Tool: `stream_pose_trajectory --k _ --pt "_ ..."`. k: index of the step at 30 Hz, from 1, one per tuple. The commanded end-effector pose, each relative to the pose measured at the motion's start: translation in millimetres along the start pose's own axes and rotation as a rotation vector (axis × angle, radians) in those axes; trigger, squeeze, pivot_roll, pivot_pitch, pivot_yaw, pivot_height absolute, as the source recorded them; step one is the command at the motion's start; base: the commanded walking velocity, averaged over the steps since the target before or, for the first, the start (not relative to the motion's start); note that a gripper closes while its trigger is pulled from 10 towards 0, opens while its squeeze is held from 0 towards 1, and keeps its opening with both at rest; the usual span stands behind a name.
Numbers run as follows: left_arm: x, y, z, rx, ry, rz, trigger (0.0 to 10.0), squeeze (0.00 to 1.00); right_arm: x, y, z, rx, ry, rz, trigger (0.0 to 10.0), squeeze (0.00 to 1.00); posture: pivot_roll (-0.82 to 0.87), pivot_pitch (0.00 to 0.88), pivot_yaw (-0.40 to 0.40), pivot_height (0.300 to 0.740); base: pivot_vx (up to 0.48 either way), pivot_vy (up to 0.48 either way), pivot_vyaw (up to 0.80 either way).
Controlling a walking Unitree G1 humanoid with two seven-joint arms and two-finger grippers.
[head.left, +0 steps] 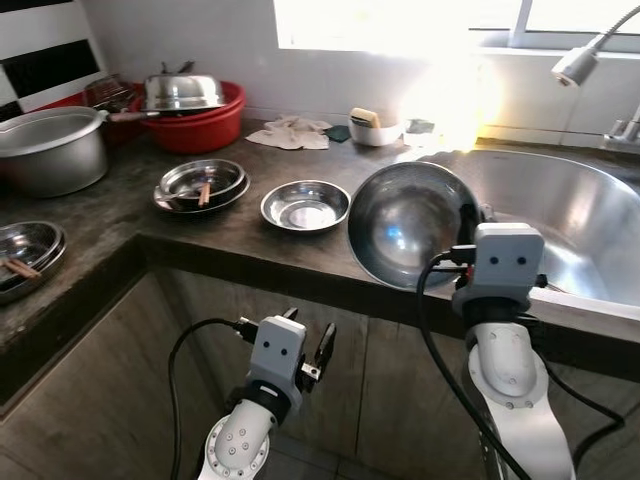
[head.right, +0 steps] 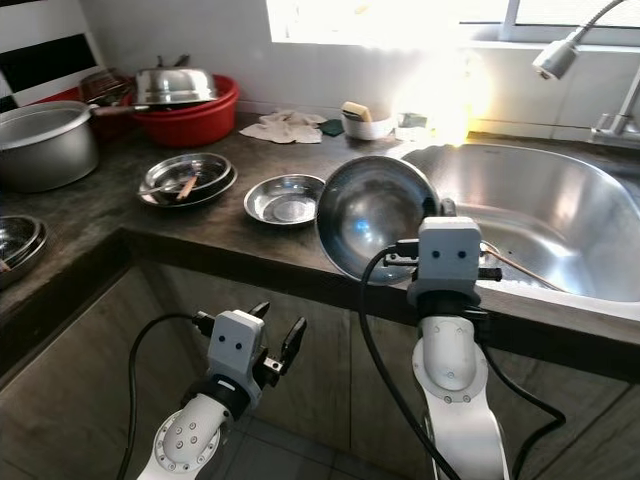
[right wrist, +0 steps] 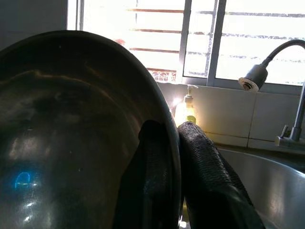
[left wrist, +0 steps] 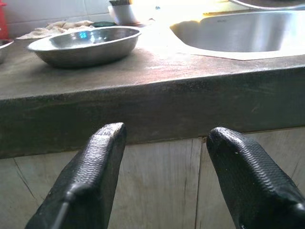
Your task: Kitchen organization
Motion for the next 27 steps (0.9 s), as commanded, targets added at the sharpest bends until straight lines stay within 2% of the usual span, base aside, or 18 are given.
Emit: stream_pose_trajectory --k 1,8,11,14,18,19,23,24,27 --pt "1.7 -1.2 3.5 0.006 -0.011 -0.007 10.0 0.0 2.8 5.0 4.3 -0.003 -0.012 0.023 0.0 0.0 0.09 0.0 0.008 0.74 0.244 -0.409 0.0" --pt "2.5 -1.1 4.0 0.006 -0.013 -0.009 10.0 0.0 6.7 4.4 4.9 -0.015 -0.008 0.019 0.0 0.0 0.09 0.0 0.006 0.74 0.281 -0.385 -0.8" --pt "3.0 -1.0 3.6 -0.001 -0.01 -0.008 10.0 0.0 9.1 4.5 2.4 -0.018 0.011 0.018 0.0 0.0 0.09 0.0 0.006 0.74 0.326 -0.349 0.0" --pt "3.2 -1.7 3.2 -0.03 -0.007 -0.013 10.0 0.0 11.4 2.7 -0.3 -0.016 0.031 0.004 0.0 0.0 0.09 0.0 0.005 0.74 0.416 0.0 0.0" --pt "3.3 -2.3 -1.6 -0.042 0.024 -0.019 10.0 0.0 19.0 2.7 -2.4 -0.003 0.067 -0.011 0.0 0.0 0.09 0.002 0.003 0.74 0.0 0.0 0.0" --pt "3.6 -2.4 -1.4 -0.044 0.023 -0.021 10.0 0.0 28.4 3.4 0.4 0.001 0.071 -0.022 10.0 0.0 0.09 0.006 0.003 0.74 0.0 0.0 0.0" --pt "3.9 -2.0 -1.4 -0.041 0.023 -0.021 10.0 0.0 47.9 2.9 2.2 0.004 0.098 -0.046 10.0 0.0 0.09 0.01 -0.001 0.74 0.0 0.0 0.0" --pt "3.9 -1.4 -1.3 -0.041 0.024 -0.02 10.0 0.0 58.0 -2.7 1.1 0.006 0.132 -0.074 10.0 0.0 0.09 0.013 -0.004 0.74 0.0 0.0 0.0" --pt "3.9 0.1 -0.8 -0.04 0.024 -0.018 10.0 0.0 69.4 -11.1 0.5 -0.024 0.166 -0.11 10.0 0.0 0.09 0.02 -0.009 0.74 0.0 0.0 0.0"
Point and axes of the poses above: a point about 5 cm out from each wrist's last joint towards the gripper, its own x axis pointing out of the wrist towards the gripper, its own y axis along the axis of the wrist's last joint, z = x × y, the point moved 4 cm from there along x, pointing out of the wrist towards the gripper, and after that the axes turned 1 degree about x, right-handed, at the moved point
